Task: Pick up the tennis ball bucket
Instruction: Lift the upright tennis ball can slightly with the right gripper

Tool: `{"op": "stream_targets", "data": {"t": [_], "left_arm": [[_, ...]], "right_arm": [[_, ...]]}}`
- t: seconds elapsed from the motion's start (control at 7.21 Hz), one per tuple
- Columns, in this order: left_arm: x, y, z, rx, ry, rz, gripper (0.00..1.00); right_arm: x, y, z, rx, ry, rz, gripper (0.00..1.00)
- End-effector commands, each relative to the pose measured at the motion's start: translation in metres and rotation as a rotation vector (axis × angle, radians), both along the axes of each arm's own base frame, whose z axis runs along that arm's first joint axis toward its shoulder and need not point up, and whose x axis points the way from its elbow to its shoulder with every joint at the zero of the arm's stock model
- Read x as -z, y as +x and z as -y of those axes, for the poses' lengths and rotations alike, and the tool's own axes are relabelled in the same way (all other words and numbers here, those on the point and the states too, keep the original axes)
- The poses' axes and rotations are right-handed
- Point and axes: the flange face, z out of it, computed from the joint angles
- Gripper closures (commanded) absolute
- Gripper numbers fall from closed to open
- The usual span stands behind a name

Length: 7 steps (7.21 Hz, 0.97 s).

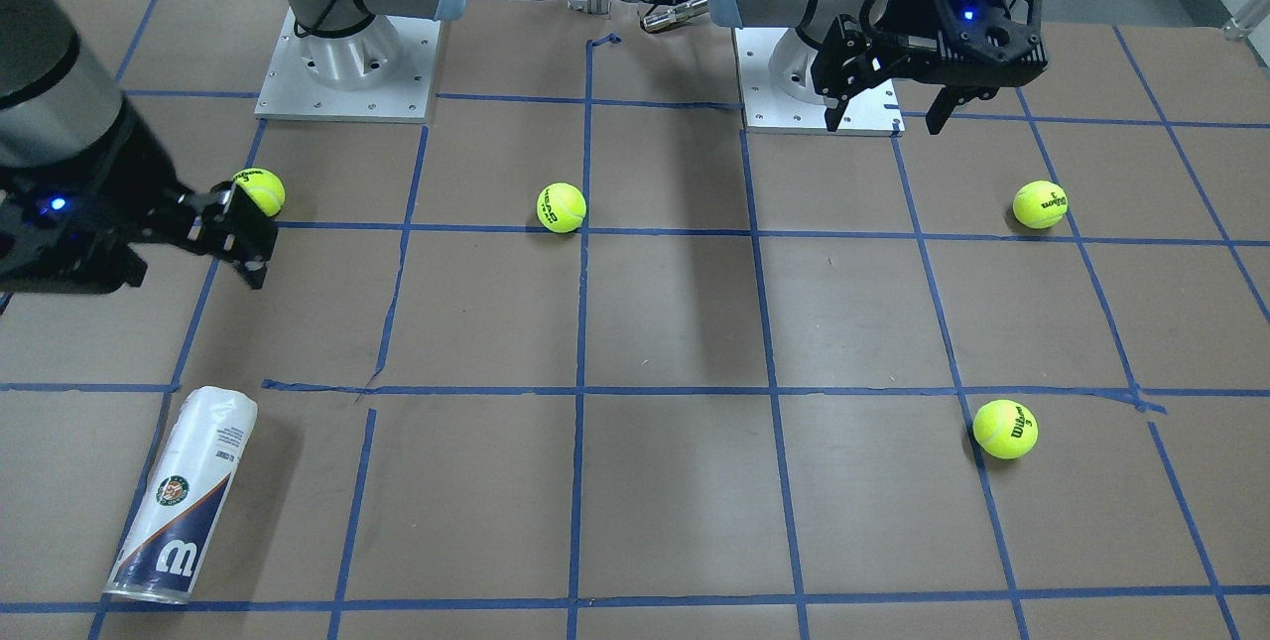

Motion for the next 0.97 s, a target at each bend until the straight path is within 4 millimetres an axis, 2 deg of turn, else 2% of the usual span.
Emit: {"op": "stream_targets", "data": {"t": [0.0, 0.14, 0.28, 0.42, 0.69, 0.83], "left_arm": [[0.0, 0.0, -0.001, 0.0, 0.001, 0.002, 0.0], [0.001, 0.0, 0.0, 0.0, 0.002, 0.002, 0.0], [0.0, 0.0, -0.001, 0.0, 0.001, 0.001, 0.0], [0.001, 0.0, 0.0, 0.0, 0.002, 0.001, 0.0], [0.001, 0.0, 0.0, 0.0, 0.002, 0.001, 0.0], [0.001, 0.0, 0.0, 0.0, 0.002, 0.002, 0.0]], "right_arm": [[0.055, -0.063, 0.096, 0.081, -0.035, -0.04, 0.0], [0.106, -0.087, 0.122, 0.111, 0.013, -0.026, 0.0], [0.136, -0.094, 0.144, 0.12, -0.046, -0.038, 0.0], [0.174, -0.103, 0.158, 0.128, -0.056, -0.057, 0.0], [0.218, -0.113, 0.157, 0.137, 0.011, -0.048, 0.0], [0.249, -0.118, 0.161, 0.144, 0.042, -0.039, 0.0]]}}
